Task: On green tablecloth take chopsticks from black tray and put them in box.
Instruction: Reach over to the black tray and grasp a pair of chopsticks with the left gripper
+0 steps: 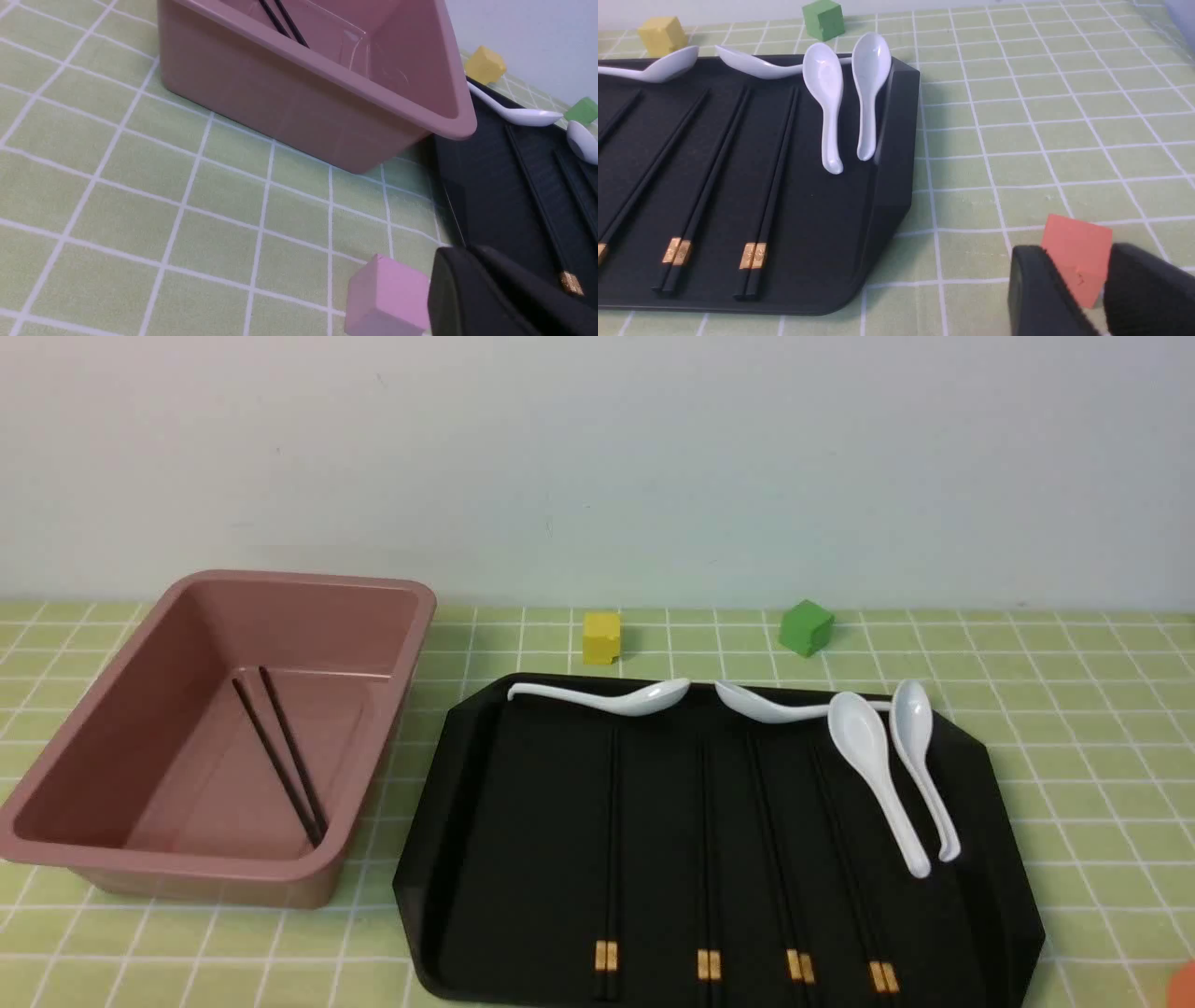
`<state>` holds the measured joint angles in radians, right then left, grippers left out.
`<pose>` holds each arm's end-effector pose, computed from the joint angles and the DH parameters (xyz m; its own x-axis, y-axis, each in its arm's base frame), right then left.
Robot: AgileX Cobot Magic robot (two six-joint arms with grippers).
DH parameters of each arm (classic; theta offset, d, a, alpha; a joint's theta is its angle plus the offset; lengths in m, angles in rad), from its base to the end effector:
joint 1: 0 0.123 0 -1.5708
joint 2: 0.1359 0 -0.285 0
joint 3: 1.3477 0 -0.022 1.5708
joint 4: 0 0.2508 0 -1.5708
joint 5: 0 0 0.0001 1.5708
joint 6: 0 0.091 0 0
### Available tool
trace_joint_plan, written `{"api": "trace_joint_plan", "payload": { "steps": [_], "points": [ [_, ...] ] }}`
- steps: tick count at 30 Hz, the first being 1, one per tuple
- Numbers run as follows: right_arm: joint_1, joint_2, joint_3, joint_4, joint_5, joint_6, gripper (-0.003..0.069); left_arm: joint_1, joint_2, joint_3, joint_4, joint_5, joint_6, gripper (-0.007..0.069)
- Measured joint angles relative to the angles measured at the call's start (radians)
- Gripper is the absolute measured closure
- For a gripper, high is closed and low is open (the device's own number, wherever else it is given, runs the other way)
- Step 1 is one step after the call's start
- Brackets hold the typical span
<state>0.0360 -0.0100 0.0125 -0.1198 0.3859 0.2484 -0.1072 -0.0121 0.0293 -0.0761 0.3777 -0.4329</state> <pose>0.0523 -0.0022 0.1751 -0.2904 0.1264 -0.9485 0.0472 0.9919 0.1177 0.0519 -0.0082 0.1701 -0.3274 -0.4500 -0.8309 -0.0279 0.8835 -0.4675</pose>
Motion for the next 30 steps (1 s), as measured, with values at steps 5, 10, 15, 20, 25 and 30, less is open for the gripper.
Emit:
{"api": "trace_joint_plan", "payload": {
  "steps": [5,10,15,20,25,30],
  "points": [
    [0.0,0.0,0.0,0.0,0.0,0.0,0.0419,0.0,0.0,0.0,0.0,0.0,0.0,0.0603],
    [0.0,0.0,0.0,0.0,0.0,0.0,0.0419,0.0,0.0,0.0,0.0,0.0,0.0,0.0602],
    [0.0,0.0,0.0,0.0,0.0,0.0,0.0419,0.0,0.0,0.0,0.0,0.0,0.0,0.0595],
    [0.0,0.0,0.0,0.0,0.0,0.0,0.0419,0.0,0.0,0.0,0.0,0.0,0.0,0.0588],
    [0.0,0.0,0.0,0.0,0.0,0.0,0.0419,0.0,0.0,0.0,0.0,0.0,0.0,0.0585],
    [0.0,0.0,0.0,0.0,0.0,0.0,0.0419,0.0,0.0,0.0,0.0,0.0,0.0,0.0582]
  ]
}}
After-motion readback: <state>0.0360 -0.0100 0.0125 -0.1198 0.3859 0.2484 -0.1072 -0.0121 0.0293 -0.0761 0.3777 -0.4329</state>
